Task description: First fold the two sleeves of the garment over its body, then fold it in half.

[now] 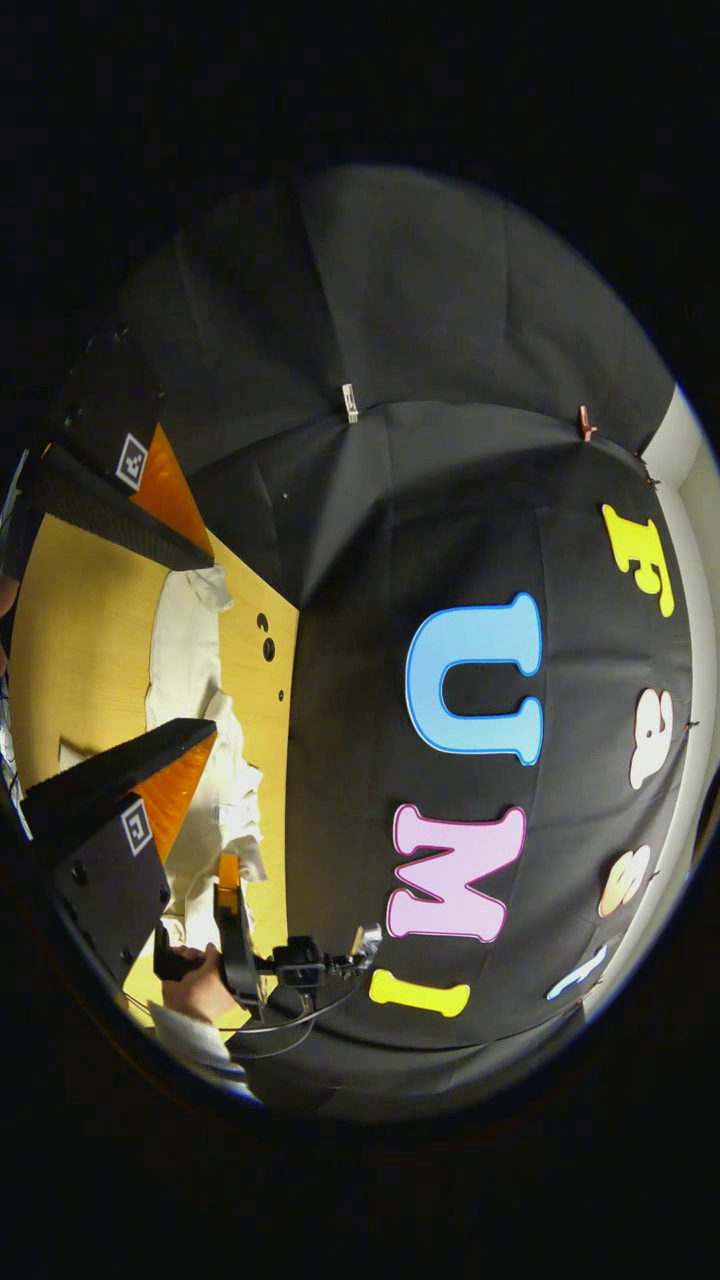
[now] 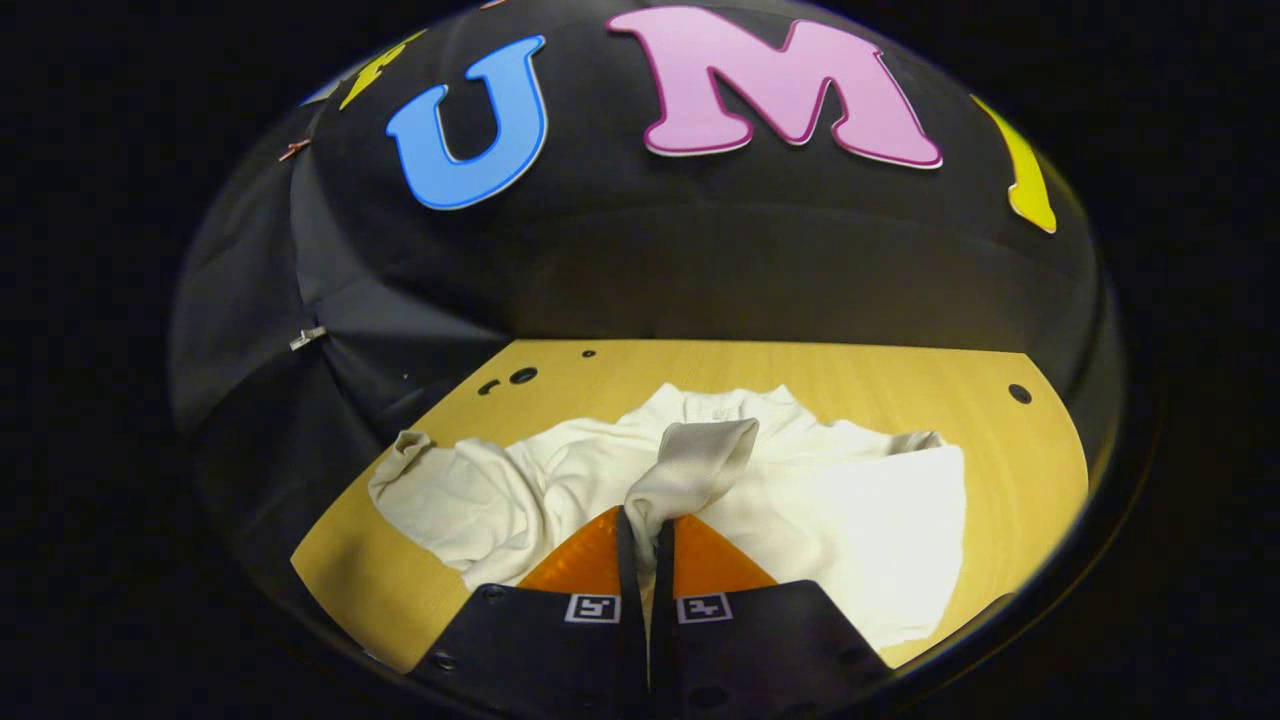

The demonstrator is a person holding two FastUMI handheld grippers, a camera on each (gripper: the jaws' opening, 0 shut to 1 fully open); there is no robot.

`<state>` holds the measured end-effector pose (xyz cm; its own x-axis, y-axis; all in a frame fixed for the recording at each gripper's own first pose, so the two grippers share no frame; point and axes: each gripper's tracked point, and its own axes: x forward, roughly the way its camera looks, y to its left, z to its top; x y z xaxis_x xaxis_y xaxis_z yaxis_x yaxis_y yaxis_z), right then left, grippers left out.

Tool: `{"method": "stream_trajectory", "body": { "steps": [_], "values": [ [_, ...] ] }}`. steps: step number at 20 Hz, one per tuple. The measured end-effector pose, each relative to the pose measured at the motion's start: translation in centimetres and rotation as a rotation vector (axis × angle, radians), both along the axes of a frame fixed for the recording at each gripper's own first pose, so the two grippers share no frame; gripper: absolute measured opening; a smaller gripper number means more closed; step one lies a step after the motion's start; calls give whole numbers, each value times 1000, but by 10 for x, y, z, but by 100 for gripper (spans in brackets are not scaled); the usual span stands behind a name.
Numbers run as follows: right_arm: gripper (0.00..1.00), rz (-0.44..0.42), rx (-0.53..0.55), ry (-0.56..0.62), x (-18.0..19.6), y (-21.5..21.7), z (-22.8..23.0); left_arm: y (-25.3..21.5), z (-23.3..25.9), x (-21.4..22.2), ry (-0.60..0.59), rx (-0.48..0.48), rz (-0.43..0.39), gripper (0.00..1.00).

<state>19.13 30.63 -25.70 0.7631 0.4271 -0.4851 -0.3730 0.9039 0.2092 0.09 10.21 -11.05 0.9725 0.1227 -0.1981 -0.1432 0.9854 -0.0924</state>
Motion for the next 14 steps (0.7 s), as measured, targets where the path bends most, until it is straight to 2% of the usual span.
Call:
{"method": "stream_trajectory", "body": {
  "steps": [7, 14],
  "values": [
    [6, 51, -48, 52, -9, 47, -37, 28, -20, 2, 30, -29, 22, 96],
    [6, 25, -65, 131, -13, 61, -70, 35, -31, 10, 48, -44, 4, 94]
  ]
}}
